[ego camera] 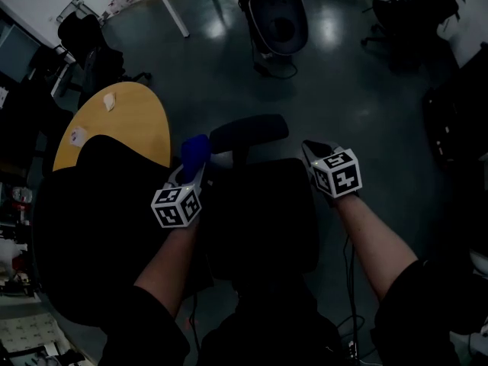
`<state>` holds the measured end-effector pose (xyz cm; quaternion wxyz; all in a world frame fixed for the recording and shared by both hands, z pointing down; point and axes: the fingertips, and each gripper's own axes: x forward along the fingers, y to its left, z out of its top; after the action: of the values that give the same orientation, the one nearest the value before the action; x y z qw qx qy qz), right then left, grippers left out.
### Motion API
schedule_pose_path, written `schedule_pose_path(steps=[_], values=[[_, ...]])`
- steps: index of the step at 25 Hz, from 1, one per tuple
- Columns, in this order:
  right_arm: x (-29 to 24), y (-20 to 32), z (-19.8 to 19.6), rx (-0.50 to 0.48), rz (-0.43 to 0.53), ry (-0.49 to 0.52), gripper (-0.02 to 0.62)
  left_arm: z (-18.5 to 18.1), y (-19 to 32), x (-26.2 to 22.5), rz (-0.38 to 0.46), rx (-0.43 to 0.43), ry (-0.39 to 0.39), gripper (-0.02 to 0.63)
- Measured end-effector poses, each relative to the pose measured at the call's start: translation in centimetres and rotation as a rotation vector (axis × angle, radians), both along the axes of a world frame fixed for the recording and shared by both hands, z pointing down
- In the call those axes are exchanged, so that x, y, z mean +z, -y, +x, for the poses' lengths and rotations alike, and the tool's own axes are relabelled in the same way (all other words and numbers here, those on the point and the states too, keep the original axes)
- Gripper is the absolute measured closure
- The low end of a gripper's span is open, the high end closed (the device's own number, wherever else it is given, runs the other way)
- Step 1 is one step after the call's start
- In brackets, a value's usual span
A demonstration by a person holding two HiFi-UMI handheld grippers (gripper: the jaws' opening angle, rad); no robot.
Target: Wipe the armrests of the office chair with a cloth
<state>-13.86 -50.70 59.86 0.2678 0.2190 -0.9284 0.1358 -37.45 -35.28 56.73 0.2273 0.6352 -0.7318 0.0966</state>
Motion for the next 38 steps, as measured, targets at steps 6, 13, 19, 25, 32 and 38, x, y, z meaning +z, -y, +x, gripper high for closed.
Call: schedule_pose_path(steps=[6,13,19,25,32,38], values=[[1.5,4.2,-2.9,-0.015,0.046,-0.051,0.591,-0.7,1.6,2.1,-0.051,0.018,0.022,0.482],[3.9,6.9,-5.9,0.001,0.048,-0.091,0.591,0.0,3.4,3.6,-0.115,0.081,0.052,0.482],[4.3,7.3,-6.2,0.011,0.051,-0.072,0.594,1.6,4.3,4.0,-0.128,0.078,0.028,0.482],[4.3,6.5,-6.0,0.010,0.061,-0.081,0.595,4.9,5.8,4.3,-0.130,0.127,0.015,0.482],[4.6,6.4,-5.8,0.036,0.030,-0.067,0.595,7.1,7.9,4.3,-0.119,0.106,-0.010,0.483],[4.5,6.2,-5.7,0.053,0.017,-0.024,0.595,11.6,10.0,4.3,-0.112,0.225,-0.061,0.485]])
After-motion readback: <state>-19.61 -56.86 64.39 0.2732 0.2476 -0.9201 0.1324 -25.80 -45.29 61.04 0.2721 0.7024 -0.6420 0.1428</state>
